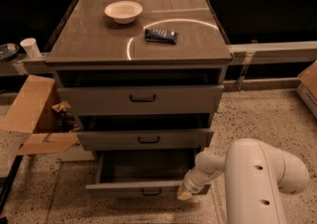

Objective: Close bottom drawer

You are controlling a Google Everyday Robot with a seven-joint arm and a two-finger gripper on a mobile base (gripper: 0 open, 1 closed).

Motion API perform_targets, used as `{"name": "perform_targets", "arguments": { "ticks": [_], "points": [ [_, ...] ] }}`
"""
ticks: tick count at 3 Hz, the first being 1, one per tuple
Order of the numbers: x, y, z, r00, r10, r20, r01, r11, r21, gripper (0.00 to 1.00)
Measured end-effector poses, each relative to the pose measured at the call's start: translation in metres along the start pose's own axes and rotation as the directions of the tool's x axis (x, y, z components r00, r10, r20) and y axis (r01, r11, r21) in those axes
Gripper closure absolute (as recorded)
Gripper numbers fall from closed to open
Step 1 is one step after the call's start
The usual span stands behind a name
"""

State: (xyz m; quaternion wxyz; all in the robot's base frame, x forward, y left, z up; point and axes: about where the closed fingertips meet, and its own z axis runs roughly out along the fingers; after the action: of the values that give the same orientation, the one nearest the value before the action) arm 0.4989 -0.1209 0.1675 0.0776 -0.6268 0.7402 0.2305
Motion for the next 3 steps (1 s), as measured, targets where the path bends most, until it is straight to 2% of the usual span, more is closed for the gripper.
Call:
{"name": "perform_targets", "arguments": {
  "ticks": [1,3],
  "points": [
    [0.0000,0.0000,0.0000,1.000,0.000,0.000,0.000,1.0000,0.000,0.50],
    [0.0000,0.0001,0.0001,1.000,0.000,0.000,0.000,1.0000,0.000,0.04]
  ]
}}
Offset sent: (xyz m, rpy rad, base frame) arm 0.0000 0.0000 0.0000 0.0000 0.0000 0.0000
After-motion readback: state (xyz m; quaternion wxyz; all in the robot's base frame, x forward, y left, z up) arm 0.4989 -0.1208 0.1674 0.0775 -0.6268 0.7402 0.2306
